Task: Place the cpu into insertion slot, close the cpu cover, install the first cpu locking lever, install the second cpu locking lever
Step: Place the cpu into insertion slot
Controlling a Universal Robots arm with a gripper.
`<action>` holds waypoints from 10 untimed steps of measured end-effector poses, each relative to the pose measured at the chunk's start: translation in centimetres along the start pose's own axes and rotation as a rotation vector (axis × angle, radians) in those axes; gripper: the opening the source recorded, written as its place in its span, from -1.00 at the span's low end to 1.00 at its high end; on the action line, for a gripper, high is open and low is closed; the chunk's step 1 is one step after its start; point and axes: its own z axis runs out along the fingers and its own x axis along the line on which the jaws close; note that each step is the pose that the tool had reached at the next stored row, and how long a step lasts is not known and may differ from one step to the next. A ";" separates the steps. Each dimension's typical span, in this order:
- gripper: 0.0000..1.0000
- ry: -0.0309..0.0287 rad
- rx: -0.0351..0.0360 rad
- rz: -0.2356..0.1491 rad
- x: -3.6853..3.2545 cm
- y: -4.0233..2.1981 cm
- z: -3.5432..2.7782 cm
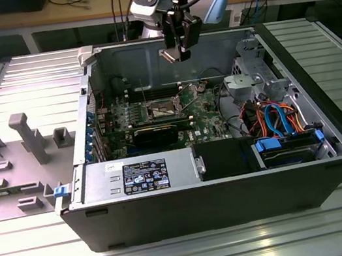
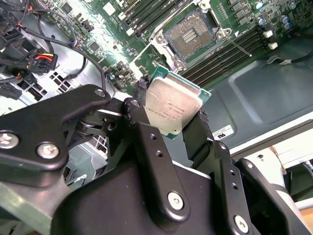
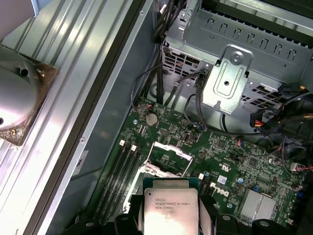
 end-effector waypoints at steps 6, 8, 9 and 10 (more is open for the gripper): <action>0.08 -0.0041 -0.0007 0.048 0.00 -0.02 0.07; 0.08 -0.0042 -0.0006 0.049 0.01 -0.02 0.08; 0.08 -0.0042 -0.0006 0.049 0.01 -0.02 0.09; 0.08 -0.0042 -0.0006 0.049 0.01 -0.02 0.10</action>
